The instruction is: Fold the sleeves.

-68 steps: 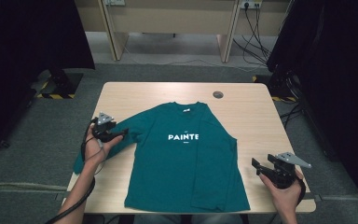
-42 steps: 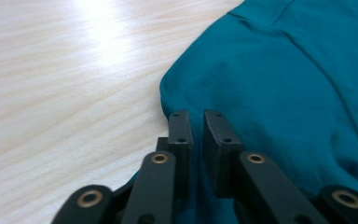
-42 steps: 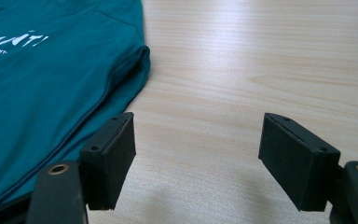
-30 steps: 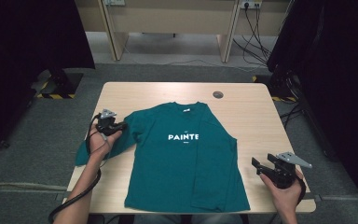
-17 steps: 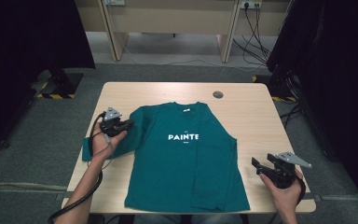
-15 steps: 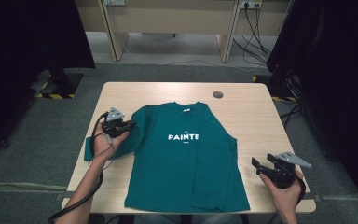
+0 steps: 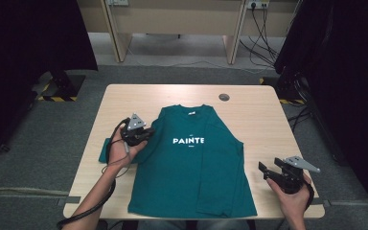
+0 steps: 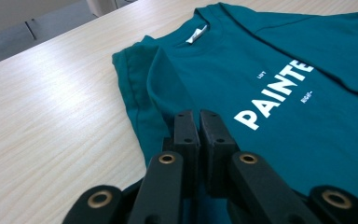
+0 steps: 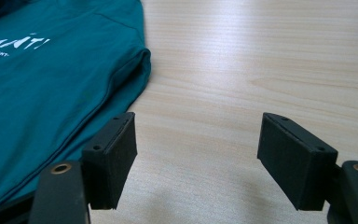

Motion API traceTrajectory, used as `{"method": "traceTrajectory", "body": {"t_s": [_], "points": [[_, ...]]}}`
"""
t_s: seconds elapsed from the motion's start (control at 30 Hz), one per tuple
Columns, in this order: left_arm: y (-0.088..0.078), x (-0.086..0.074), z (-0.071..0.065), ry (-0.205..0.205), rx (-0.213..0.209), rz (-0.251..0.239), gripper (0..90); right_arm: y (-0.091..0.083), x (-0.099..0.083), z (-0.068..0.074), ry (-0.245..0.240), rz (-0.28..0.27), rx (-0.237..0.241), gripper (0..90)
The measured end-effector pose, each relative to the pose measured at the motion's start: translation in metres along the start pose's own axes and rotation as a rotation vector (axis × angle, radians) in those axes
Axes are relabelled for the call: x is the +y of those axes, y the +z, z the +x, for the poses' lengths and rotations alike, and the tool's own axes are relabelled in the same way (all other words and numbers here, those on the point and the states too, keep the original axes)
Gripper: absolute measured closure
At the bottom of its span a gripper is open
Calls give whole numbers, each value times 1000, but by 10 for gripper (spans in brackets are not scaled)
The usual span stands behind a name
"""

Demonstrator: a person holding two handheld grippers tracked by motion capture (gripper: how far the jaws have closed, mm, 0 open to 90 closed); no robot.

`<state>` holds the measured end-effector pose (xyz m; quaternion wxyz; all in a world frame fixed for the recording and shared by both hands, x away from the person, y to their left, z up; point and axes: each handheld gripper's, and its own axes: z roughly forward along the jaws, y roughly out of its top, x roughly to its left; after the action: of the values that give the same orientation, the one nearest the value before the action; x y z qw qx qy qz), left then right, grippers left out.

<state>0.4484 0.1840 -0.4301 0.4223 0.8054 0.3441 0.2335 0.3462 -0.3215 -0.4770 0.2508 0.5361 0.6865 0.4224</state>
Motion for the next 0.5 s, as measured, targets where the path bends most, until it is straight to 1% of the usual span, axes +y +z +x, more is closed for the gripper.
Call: {"method": "traceTrajectory", "body": {"t_s": [0.2, 0.4, 0.5], "points": [[1, 0, -4, 14, -11, 7, 862, 0, 0, 0, -1, 1, -2, 288], [4, 0, -11, 24, -25, 3, 862, 0, 0, 0, -3, 1, -2, 287], [5, 1, -15, 40, -34, 5, 863, 0, 0, 0, -4, 3, -2, 287]]}}
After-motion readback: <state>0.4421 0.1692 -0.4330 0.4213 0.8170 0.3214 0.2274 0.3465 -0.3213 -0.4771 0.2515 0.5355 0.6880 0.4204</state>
